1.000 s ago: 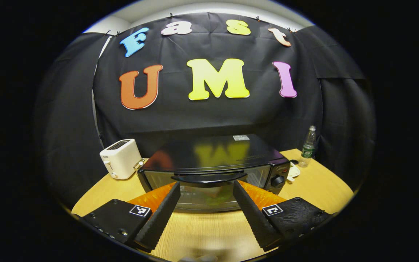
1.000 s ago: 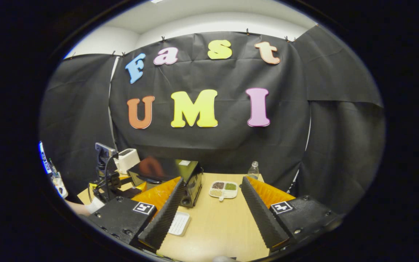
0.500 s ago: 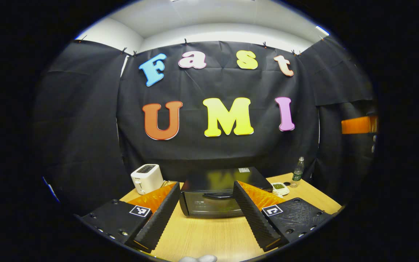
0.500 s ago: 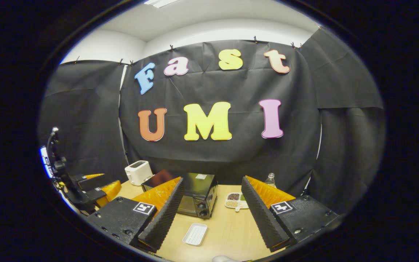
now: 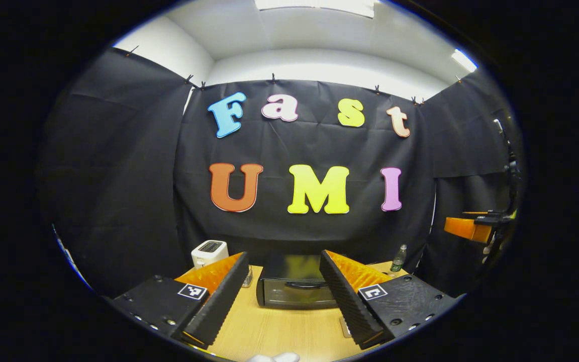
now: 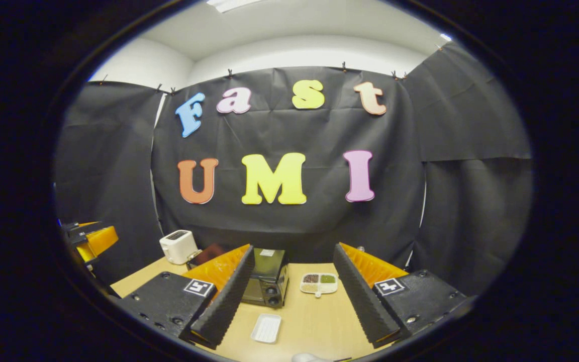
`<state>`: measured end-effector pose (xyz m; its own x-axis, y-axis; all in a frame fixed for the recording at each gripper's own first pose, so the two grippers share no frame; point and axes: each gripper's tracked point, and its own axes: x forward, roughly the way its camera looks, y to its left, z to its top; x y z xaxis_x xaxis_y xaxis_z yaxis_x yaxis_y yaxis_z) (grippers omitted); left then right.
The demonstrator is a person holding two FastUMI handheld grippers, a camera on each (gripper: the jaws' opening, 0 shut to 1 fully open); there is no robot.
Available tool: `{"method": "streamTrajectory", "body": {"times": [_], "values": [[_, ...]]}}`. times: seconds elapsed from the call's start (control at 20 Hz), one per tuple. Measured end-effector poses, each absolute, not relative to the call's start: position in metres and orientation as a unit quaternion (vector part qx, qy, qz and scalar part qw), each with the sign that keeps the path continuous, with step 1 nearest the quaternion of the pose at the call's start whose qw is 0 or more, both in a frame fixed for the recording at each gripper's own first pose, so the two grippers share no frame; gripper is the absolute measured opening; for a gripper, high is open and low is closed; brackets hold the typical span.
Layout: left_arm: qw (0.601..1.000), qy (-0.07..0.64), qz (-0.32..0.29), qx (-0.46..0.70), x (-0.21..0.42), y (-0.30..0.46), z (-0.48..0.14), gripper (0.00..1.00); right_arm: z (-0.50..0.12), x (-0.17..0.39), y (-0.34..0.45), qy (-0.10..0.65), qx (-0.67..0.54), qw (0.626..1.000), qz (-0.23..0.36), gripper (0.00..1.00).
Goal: Open the electric oven with the left hand, put the food in, and close the electric oven.
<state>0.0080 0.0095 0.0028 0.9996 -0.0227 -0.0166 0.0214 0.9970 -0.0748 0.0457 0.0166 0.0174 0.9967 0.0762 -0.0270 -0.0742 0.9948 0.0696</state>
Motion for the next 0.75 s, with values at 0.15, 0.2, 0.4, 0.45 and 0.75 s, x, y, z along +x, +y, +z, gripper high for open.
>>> {"method": "streamTrajectory", "body": {"times": [0.15, 0.2, 0.4, 0.45, 0.75], "values": [[0.999, 0.006, -0.016, -0.038, 0.007, 0.01, 0.007, 0.93, 0.022, 0.037, 0.013, 0.003, 0.034, 0.999, 0.023, 0.95], [0.999, 0.007, -0.016, -0.04, 0.008, 0.009, 0.008, 0.93, 0.023, 0.036, 0.012, 0.001, 0.034, 0.999, 0.022, 0.95], [0.999, 0.003, -0.016, -0.04, 0.011, 0.01, 0.011, 0.93, 0.023, 0.032, 0.01, 0.003, 0.037, 0.999, 0.012, 0.95], [0.999, 0.001, -0.017, -0.037, 0.011, 0.009, 0.012, 0.94, 0.023, 0.032, 0.01, 0.004, 0.035, 0.999, 0.012, 0.95], [0.999, 0.001, -0.023, -0.045, 0.01, 0.0, 0.013, 0.94, 0.027, 0.032, 0.017, 0.003, 0.032, 0.999, 0.024, 0.95]]}}
